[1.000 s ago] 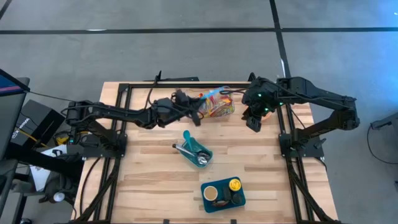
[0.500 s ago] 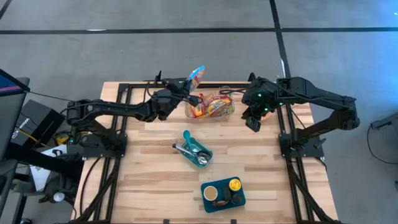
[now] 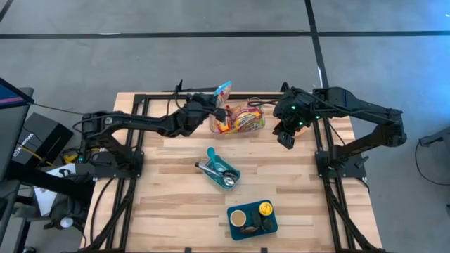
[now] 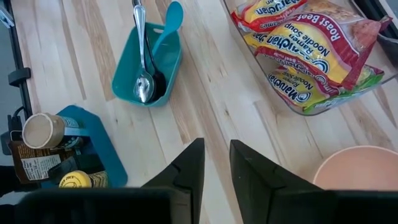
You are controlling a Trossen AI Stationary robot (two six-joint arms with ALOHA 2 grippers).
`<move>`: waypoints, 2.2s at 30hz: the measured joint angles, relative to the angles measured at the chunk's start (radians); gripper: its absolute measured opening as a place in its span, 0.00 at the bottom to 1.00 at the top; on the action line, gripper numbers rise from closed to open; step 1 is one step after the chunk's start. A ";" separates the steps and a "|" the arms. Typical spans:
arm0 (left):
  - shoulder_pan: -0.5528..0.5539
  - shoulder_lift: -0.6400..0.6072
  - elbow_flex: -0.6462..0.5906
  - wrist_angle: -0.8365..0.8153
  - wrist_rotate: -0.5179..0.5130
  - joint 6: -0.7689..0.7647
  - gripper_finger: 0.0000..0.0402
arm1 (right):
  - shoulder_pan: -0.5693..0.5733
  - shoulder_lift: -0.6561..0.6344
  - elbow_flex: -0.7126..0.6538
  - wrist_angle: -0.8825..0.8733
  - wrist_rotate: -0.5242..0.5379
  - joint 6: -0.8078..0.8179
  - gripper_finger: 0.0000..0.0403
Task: Pick & Place Food Item
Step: Put the blue noodle pack into the transparent bin
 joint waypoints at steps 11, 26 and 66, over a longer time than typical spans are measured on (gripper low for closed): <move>-0.043 0.079 0.000 -0.003 -0.079 -0.063 0.00 | 0.000 0.000 0.000 0.004 0.000 -0.003 0.18; -0.057 0.099 -0.001 -0.017 -0.122 -0.156 0.00 | 0.000 0.000 0.000 0.012 0.000 -0.003 0.18; -0.041 0.179 -0.001 -0.017 0.235 -0.212 0.58 | 0.001 0.000 0.000 0.026 -0.004 -0.003 0.18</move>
